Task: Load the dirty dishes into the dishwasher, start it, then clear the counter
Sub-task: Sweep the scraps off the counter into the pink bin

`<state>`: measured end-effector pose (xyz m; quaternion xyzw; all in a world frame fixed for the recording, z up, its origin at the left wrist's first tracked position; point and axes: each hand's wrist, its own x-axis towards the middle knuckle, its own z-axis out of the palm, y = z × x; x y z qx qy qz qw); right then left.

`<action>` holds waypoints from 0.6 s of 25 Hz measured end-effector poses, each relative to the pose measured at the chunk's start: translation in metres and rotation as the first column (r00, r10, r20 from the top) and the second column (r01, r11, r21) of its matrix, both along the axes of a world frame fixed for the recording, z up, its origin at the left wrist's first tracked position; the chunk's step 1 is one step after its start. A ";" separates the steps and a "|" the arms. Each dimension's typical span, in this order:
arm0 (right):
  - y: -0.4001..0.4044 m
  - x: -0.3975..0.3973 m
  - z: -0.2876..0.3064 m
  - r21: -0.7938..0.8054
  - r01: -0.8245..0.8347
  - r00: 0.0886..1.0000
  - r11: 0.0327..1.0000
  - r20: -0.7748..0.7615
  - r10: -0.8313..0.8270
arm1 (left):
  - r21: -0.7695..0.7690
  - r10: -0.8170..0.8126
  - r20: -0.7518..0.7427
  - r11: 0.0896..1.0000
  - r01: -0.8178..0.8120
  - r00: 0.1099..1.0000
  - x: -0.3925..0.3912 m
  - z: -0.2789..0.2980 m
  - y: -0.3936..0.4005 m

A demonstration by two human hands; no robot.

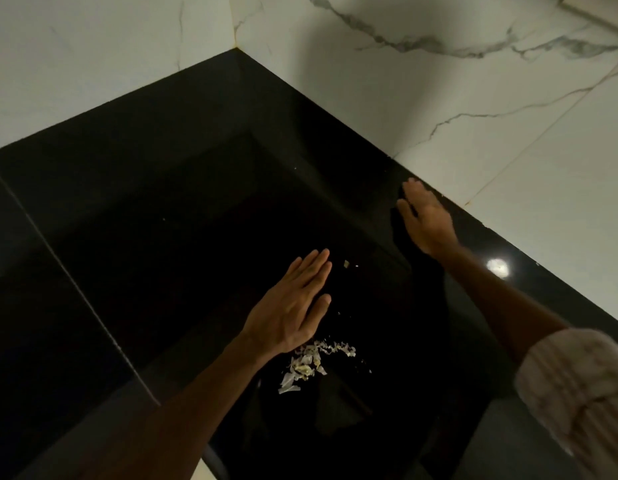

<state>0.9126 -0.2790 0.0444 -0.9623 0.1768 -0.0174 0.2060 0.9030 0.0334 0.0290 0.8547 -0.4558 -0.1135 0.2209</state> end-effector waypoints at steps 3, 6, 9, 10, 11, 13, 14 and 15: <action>0.074 -0.034 -0.006 0.012 -0.217 0.974 0.976 -0.069 0.217 | 0.045 0.076 0.005 0.996 -0.076 0.997 0.004 -0.003 -0.001; 0.137 -0.086 -0.004 0.015 -0.437 0.894 0.899 -0.101 0.436 | 0.111 0.064 0.049 0.991 -0.069 0.997 -0.002 0.000 -0.003; 0.166 -0.137 0.001 0.108 -0.474 0.871 0.874 -0.090 0.483 | 0.064 0.036 0.001 0.997 -0.036 0.999 -0.031 0.007 0.012; 0.170 -0.152 0.006 0.162 -0.481 0.865 0.862 -0.072 0.497 | 0.048 0.013 -0.010 0.999 -0.013 1.000 -0.044 0.007 0.022; 0.170 -0.163 0.011 0.232 -0.479 0.862 0.846 -0.059 0.504 | 0.039 -0.003 -0.024 0.999 0.004 1.000 -0.058 0.006 0.031; 0.161 -0.177 0.020 0.372 -0.367 0.914 0.853 -0.028 0.405 | 0.008 0.018 -0.061 1.000 -0.018 0.998 -0.079 0.002 0.046; 0.152 -0.176 0.021 0.397 -0.272 0.954 0.877 -0.007 0.299 | -0.016 0.064 -0.086 0.998 -0.065 0.994 -0.083 0.002 0.049; 0.142 -0.172 0.018 0.363 -0.182 0.980 0.914 -0.007 0.198 | -0.025 0.116 -0.109 0.993 -0.119 0.987 -0.084 0.001 0.050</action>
